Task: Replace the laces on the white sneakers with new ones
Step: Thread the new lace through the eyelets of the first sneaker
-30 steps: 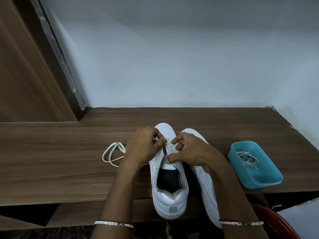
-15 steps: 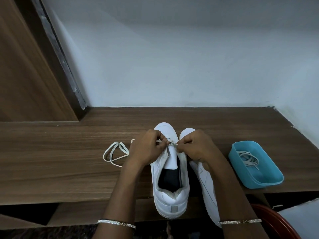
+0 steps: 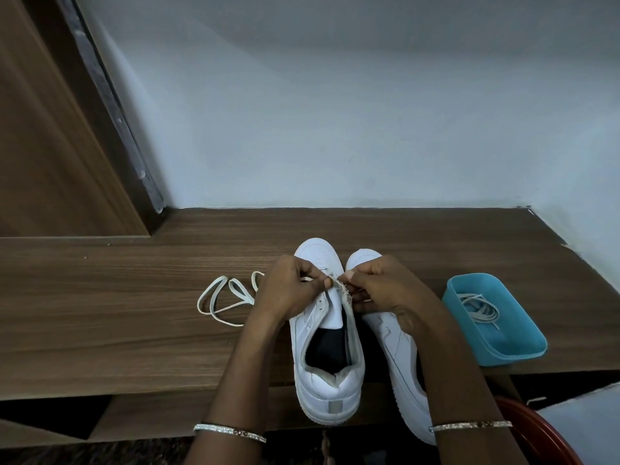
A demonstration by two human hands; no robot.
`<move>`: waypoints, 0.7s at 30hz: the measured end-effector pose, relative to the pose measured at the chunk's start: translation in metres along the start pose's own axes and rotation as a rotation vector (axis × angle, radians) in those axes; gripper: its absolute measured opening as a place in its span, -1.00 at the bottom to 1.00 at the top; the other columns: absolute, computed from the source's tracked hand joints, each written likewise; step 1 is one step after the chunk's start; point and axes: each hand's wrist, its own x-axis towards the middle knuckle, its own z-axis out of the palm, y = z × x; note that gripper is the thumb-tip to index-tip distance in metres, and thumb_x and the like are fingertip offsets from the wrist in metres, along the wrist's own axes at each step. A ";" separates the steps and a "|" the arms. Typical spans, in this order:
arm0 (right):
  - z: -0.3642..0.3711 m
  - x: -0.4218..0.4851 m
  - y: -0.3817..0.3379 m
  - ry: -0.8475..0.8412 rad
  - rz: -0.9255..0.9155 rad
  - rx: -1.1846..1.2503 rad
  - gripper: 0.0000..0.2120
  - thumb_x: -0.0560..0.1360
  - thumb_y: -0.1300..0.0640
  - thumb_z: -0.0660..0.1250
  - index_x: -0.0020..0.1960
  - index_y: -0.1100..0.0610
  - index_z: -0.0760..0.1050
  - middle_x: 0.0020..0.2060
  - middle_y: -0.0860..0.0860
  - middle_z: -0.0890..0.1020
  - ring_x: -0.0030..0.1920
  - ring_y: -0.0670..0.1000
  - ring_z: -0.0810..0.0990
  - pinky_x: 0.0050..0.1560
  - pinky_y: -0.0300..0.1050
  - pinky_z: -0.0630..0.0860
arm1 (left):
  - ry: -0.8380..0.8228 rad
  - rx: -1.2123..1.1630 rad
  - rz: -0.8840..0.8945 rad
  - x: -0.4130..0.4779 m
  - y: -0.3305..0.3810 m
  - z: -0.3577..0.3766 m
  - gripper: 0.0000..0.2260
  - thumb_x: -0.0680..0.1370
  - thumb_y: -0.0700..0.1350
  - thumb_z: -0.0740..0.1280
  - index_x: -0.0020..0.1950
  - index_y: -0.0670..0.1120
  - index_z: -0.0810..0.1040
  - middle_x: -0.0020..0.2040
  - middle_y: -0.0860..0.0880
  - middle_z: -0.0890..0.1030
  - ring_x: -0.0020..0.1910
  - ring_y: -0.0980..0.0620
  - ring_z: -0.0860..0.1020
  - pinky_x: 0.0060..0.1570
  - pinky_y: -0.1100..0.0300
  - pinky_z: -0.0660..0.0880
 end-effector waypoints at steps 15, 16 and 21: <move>0.001 0.000 -0.006 0.239 -0.116 0.129 -0.80 0.58 0.31 0.19 -0.17 0.32 0.50 -0.19 0.30 0.66 -0.25 0.15 0.65 -0.13 0.04 0.64 | -0.006 0.286 -0.116 -0.008 0.010 -0.012 -0.43 0.11 0.37 0.38 0.07 0.27 0.41 0.15 0.12 0.37 0.28 -0.04 0.30 0.32 -0.16 0.23; -0.002 -0.001 -0.008 0.267 -0.131 0.210 -0.81 0.60 0.28 0.17 -0.14 0.28 0.48 -0.17 0.26 0.68 -0.20 0.16 0.68 -0.07 0.06 0.63 | -0.011 0.286 -0.129 -0.008 0.010 -0.015 -0.39 0.10 0.38 0.40 0.10 0.28 0.37 0.18 0.10 0.34 0.29 -0.04 0.29 0.31 -0.17 0.23; -0.028 -0.005 -0.016 0.290 -0.107 0.817 -0.79 0.62 0.26 0.11 -0.12 0.26 0.45 -0.25 0.20 0.70 -0.24 0.17 0.71 -0.23 -0.05 0.67 | 0.021 0.299 -0.150 -0.008 0.008 -0.021 -0.33 0.22 0.32 0.51 0.23 0.24 0.31 0.28 0.04 0.26 0.33 -0.04 0.24 0.29 -0.10 0.18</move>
